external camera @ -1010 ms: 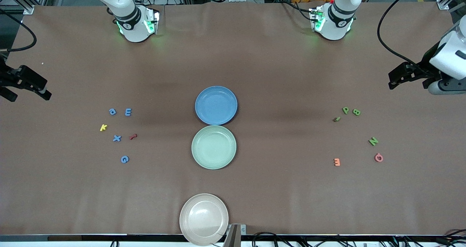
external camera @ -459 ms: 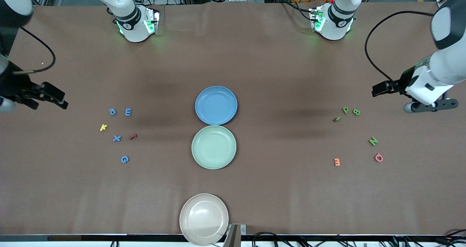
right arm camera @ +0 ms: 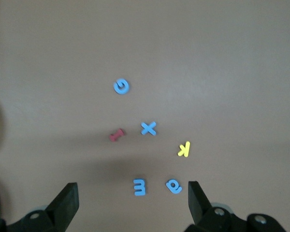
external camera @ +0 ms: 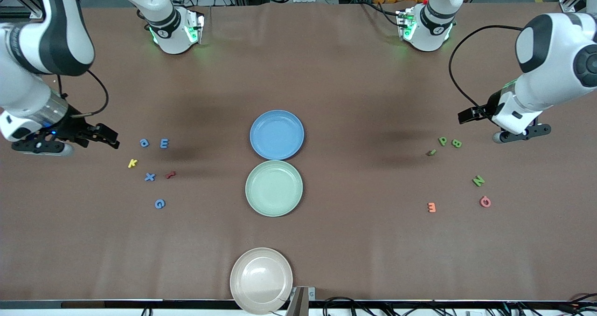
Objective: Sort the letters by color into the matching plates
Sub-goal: 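Reach the right gripper to blue m while the left gripper nears green d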
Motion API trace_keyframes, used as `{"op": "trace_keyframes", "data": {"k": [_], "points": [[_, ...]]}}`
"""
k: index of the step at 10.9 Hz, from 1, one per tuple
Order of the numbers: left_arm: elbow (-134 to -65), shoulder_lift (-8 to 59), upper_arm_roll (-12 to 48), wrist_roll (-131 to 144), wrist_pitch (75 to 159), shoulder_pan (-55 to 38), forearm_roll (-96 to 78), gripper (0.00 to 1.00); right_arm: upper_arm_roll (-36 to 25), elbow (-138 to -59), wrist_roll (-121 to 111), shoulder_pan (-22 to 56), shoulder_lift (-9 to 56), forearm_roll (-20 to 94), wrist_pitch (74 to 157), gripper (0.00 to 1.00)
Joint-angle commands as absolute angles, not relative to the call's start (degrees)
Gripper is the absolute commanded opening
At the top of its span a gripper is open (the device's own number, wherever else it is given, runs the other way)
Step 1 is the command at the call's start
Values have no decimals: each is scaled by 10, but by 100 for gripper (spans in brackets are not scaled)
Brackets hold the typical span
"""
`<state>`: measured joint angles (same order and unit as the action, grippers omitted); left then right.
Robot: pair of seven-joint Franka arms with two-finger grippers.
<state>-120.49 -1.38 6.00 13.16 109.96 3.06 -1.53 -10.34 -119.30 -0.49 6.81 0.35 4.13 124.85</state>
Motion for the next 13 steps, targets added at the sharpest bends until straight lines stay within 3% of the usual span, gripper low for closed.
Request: {"op": "trace_keyframes", "data": {"k": [1,7,13], "points": [[-1287,-47,64,187,1175,34,-24,100,-96,-1276,0,63,15,35,1311,100],[-1394,-12,64,218,1357,67,-25,100,-75,-1351,0,61,102,34,1469,100],[-1396,79,64,294,1463,62,-23,100,-45,-1370,-20,58,123,33,1459,86]]}}
